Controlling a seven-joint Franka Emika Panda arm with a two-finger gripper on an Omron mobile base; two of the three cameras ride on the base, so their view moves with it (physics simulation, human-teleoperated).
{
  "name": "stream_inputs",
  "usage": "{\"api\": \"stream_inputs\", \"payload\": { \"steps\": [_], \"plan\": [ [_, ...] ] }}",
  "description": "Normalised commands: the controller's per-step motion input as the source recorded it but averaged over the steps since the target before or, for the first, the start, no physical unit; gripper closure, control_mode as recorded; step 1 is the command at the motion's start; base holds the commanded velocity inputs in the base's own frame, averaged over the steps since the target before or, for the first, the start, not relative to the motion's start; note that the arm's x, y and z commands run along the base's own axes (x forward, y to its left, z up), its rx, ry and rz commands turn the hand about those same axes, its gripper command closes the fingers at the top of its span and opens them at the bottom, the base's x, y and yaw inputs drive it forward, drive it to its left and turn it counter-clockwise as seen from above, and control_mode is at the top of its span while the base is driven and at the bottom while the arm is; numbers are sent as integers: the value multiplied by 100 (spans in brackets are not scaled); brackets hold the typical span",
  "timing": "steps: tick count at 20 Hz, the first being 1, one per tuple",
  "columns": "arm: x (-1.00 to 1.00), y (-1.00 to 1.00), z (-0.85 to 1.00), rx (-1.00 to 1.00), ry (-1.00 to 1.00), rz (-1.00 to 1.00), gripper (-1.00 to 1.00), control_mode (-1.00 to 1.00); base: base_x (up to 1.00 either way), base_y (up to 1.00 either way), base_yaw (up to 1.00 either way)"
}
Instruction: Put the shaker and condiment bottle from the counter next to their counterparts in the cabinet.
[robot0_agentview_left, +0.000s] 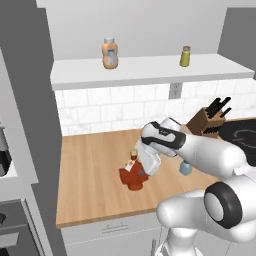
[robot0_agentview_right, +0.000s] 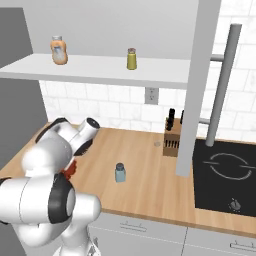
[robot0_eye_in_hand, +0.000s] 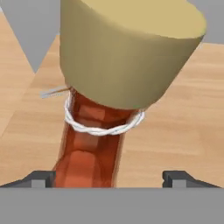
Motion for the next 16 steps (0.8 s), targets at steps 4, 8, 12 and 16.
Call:
{"api": "stream_inputs", "payload": {
  "steps": [4,8,12,16],
  "plan": [
    [4,15,-13,0,3,0,100,-100,0,0,0],
    [1,1,-14,0,2,0,100,-100,0,0,0],
    [-1,0,-6,0,0,0,100,-100,0,0,0],
    [-2,0,24,0,-4,-1,100,-100,0,0,0]
  ]
}}
